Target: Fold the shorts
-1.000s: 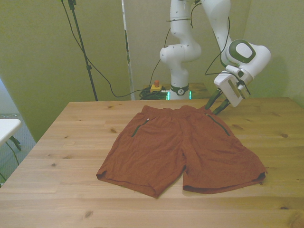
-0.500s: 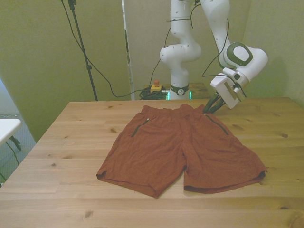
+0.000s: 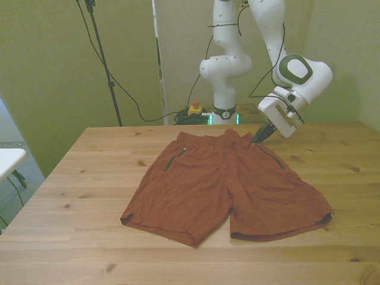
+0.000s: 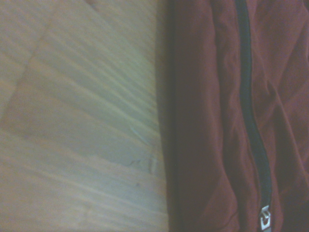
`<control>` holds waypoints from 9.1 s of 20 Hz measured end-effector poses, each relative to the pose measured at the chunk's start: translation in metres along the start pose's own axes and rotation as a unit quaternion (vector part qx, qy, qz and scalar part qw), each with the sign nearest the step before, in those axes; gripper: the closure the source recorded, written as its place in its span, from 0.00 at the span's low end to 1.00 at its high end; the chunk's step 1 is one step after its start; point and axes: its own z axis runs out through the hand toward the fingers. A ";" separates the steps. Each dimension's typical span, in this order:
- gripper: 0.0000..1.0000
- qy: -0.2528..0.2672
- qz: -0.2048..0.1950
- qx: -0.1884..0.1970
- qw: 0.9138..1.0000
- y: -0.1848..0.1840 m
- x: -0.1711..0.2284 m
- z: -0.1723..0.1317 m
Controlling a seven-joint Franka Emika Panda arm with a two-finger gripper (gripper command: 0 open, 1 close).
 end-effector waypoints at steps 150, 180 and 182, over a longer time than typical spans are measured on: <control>1.00 0.133 -0.065 0.223 0.963 -0.010 0.113 0.084; 1.00 0.017 0.220 0.236 0.946 0.196 0.318 0.205; 1.00 0.013 0.230 0.238 0.944 0.206 0.327 0.215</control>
